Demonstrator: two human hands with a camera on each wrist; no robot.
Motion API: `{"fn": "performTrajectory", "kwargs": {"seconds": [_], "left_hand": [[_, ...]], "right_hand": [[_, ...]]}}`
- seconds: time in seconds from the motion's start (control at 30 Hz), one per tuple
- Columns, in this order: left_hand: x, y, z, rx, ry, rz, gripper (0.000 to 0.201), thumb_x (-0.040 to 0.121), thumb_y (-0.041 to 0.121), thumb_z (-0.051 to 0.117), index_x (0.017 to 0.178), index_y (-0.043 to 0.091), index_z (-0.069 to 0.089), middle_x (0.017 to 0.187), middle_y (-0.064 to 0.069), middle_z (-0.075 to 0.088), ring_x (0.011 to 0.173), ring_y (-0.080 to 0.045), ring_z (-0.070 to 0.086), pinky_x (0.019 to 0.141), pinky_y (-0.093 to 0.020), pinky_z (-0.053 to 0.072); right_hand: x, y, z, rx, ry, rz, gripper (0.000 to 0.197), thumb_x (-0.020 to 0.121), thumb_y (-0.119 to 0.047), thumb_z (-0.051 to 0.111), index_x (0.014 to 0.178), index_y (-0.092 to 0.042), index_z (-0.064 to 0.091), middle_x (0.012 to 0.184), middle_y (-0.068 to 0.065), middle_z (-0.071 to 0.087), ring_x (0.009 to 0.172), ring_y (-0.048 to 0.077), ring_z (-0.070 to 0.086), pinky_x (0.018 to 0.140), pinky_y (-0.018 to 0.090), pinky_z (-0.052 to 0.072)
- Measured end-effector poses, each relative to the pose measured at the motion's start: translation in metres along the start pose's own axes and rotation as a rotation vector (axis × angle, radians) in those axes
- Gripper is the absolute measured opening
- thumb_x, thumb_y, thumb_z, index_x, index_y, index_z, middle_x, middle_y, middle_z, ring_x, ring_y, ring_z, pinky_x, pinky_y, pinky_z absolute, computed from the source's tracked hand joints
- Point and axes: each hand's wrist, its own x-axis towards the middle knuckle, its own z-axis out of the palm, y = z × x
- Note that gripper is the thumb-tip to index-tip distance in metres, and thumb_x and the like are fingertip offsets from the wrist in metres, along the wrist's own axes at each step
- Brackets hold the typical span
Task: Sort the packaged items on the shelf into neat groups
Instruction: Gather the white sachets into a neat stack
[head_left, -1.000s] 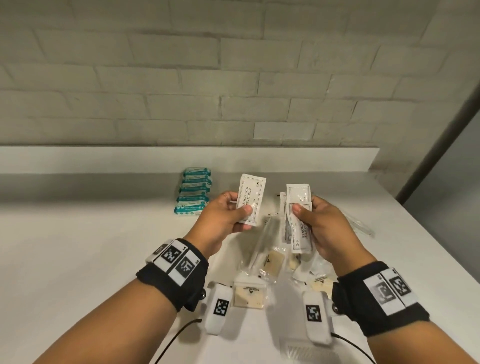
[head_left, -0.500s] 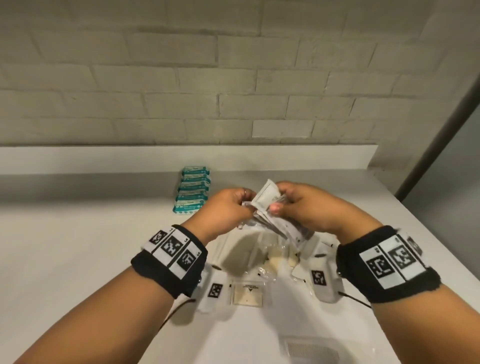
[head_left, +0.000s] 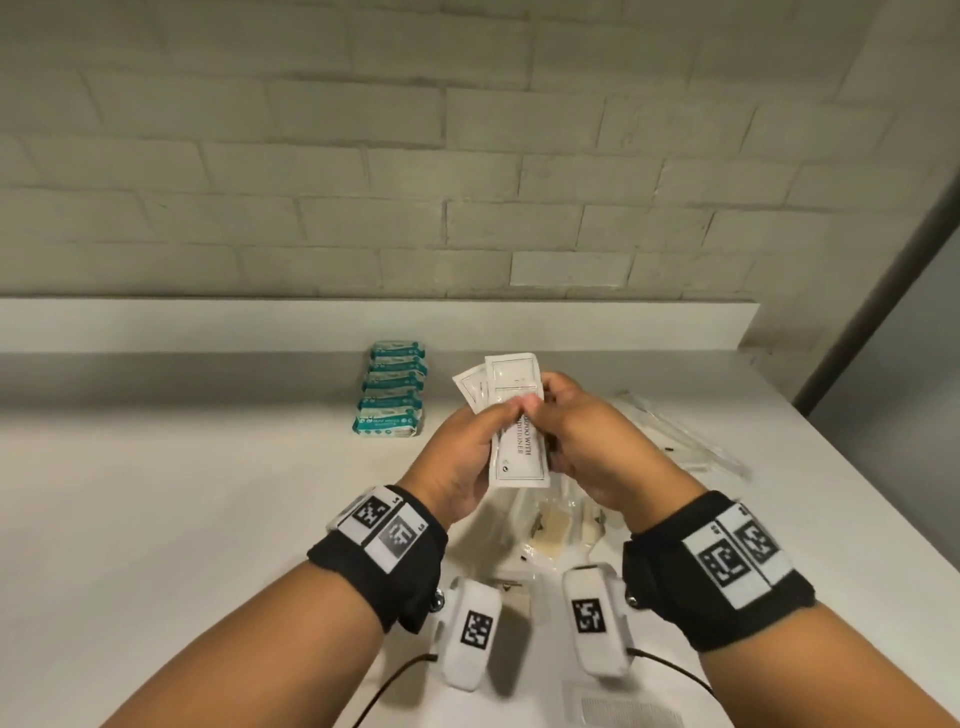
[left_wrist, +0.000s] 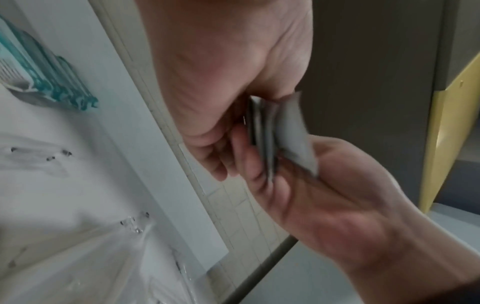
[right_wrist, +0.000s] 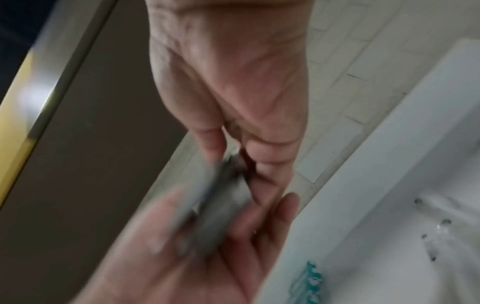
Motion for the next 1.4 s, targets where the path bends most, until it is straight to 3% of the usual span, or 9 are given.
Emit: {"fn": "performTrajectory", "kwargs": {"seconds": [0.07, 0.2, 0.33, 0.43, 0.5, 0.6, 0.73, 0.9, 1.4], "left_hand": [[0.001, 0.001, -0.004, -0.033, 0.034, 0.019, 0.029, 0.096, 0.01, 0.048, 0.122, 0.005, 0.059, 0.106, -0.017, 0.069, 0.095, -0.031, 0.066, 0.092, -0.05, 0.05], [0.0, 0.0, 0.002, -0.091, -0.009, -0.007, 0.023, 0.092, 0.007, 0.053, 0.111, 0.005, 0.066, 0.099, -0.011, 0.071, 0.077, -0.024, 0.068, 0.064, -0.035, 0.054], [0.002, 0.001, 0.008, -0.142, 0.06, -0.019, 0.01, 0.089, 0.002, 0.057, 0.092, 0.008, 0.064, 0.087, -0.013, 0.07, 0.069, -0.022, 0.067, 0.063, -0.033, 0.056], [0.005, 0.004, 0.0, -0.206, 0.081, -0.063, 0.01, 0.088, 0.022, 0.064, 0.093, 0.014, 0.06, 0.079, -0.007, 0.065, 0.071, -0.019, 0.067, 0.076, -0.037, 0.056], [0.006, 0.006, -0.004, -0.186, 0.064, -0.141, 0.035, 0.084, 0.038, 0.065, 0.11, 0.015, 0.06, 0.088, -0.007, 0.066, 0.074, -0.019, 0.068, 0.074, -0.036, 0.056], [0.001, 0.009, 0.003, -0.215, -0.101, -0.241, 0.042, 0.091, 0.047, 0.052, 0.114, 0.014, 0.066, 0.102, -0.008, 0.068, 0.09, -0.022, 0.065, 0.088, -0.036, 0.05], [0.0, 0.008, 0.008, -0.267, -0.13, -0.248, 0.053, 0.09, 0.051, 0.051, 0.125, 0.012, 0.059, 0.115, -0.013, 0.06, 0.107, -0.025, 0.058, 0.104, -0.038, 0.039], [0.005, 0.011, 0.002, -0.212, -0.137, -0.25, 0.023, 0.088, 0.028, 0.05, 0.09, 0.01, 0.064, 0.075, -0.007, 0.064, 0.067, -0.018, 0.065, 0.063, -0.026, 0.054], [0.02, 0.002, 0.009, -0.177, -0.103, -0.294, 0.035, 0.089, 0.03, 0.042, 0.072, 0.011, 0.066, 0.062, -0.004, 0.062, 0.055, -0.016, 0.063, 0.053, -0.025, 0.049]], "right_hand": [[-0.004, 0.001, -0.005, -0.064, -0.083, -0.014, 0.042, 0.096, -0.003, 0.05, 0.131, -0.026, 0.048, 0.095, 0.007, 0.07, 0.088, 0.023, 0.07, 0.071, 0.039, 0.058], [0.0, 0.006, -0.002, -0.112, 0.087, 0.019, 0.065, 0.09, 0.004, 0.054, 0.144, -0.022, 0.031, 0.074, 0.01, 0.063, 0.053, 0.02, 0.06, 0.05, 0.035, 0.055], [0.005, 0.013, -0.004, -0.525, 0.228, -0.078, 0.059, 0.087, -0.017, 0.059, 0.14, -0.026, 0.034, 0.06, -0.006, 0.065, 0.058, 0.013, 0.064, 0.057, 0.033, 0.054], [-0.004, 0.008, -0.015, -0.521, 0.146, -0.226, 0.073, 0.082, -0.035, 0.072, 0.142, -0.037, 0.031, 0.099, -0.011, 0.061, 0.092, 0.006, 0.059, 0.078, 0.027, 0.047], [-0.009, 0.005, -0.018, -0.578, -0.096, -0.227, 0.114, 0.067, -0.038, 0.084, 0.147, -0.049, 0.005, 0.145, -0.011, 0.032, 0.128, 0.003, 0.038, 0.094, 0.022, 0.039], [-0.009, 0.002, -0.011, -0.956, -0.236, -0.302, 0.149, 0.051, -0.047, 0.089, 0.134, -0.053, -0.034, 0.159, -0.01, 0.001, 0.147, 0.012, 0.007, 0.119, 0.038, 0.019], [-0.004, -0.005, -0.011, -1.047, -0.141, -0.39, 0.144, 0.058, -0.042, 0.085, 0.138, -0.045, -0.034, 0.136, -0.002, 0.034, 0.13, 0.014, 0.034, 0.107, 0.031, 0.037], [-0.002, -0.009, -0.013, -1.058, -0.145, -0.414, 0.142, 0.058, -0.043, 0.085, 0.142, -0.045, -0.029, 0.132, -0.004, 0.035, 0.125, 0.011, 0.035, 0.105, 0.032, 0.04], [0.011, -0.004, -0.012, -1.147, -0.126, -0.384, 0.14, 0.054, -0.052, 0.083, 0.139, -0.05, -0.029, 0.126, -0.001, 0.041, 0.12, 0.017, 0.04, 0.107, 0.036, 0.037]]}}
